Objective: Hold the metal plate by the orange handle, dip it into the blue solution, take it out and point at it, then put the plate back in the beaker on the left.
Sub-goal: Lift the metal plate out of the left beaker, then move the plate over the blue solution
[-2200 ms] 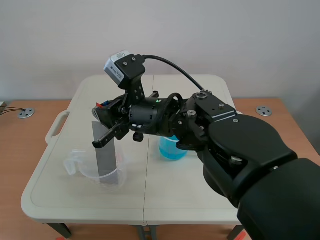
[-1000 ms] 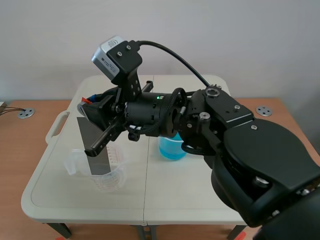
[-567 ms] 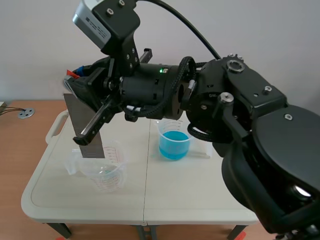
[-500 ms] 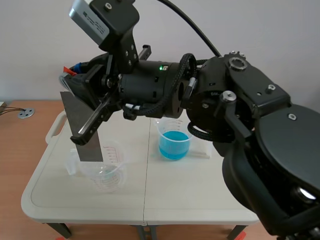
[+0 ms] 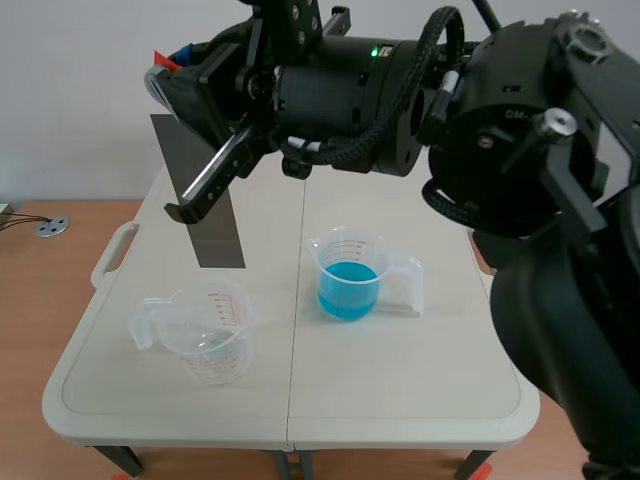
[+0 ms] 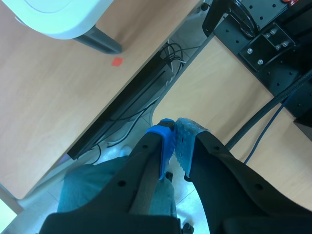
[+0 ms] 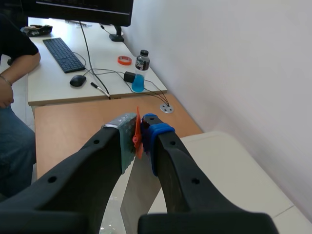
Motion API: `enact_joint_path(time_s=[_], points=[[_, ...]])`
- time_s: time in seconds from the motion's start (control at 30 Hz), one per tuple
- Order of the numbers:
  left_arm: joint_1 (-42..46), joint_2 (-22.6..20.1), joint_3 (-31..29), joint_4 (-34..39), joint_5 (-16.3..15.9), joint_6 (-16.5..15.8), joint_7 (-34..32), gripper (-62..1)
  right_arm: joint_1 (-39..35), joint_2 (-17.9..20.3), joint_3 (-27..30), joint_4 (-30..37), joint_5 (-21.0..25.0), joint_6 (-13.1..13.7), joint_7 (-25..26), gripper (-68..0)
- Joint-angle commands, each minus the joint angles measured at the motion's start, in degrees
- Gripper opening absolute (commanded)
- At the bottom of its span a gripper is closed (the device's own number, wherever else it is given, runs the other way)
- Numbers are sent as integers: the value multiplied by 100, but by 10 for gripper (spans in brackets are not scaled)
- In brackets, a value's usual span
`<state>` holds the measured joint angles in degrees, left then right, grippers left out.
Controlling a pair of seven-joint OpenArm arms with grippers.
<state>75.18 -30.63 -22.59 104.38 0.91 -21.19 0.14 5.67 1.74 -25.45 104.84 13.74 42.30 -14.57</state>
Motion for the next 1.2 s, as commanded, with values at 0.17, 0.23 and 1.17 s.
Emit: enact_joint_path(time_s=[0.17,0.23,1.17], points=[[26,11,7,57,-17,-61,-70,-596,70,2,531,153,485,42,-240,-662],[-24,11,7,57,-17,-85,-57,-596,70,2,702,153,553,42,-321,-662],[-3978,-765,1064,-210,-219,-129,-7,-596,72,463,2380,227,1051,42,-614,-662]])
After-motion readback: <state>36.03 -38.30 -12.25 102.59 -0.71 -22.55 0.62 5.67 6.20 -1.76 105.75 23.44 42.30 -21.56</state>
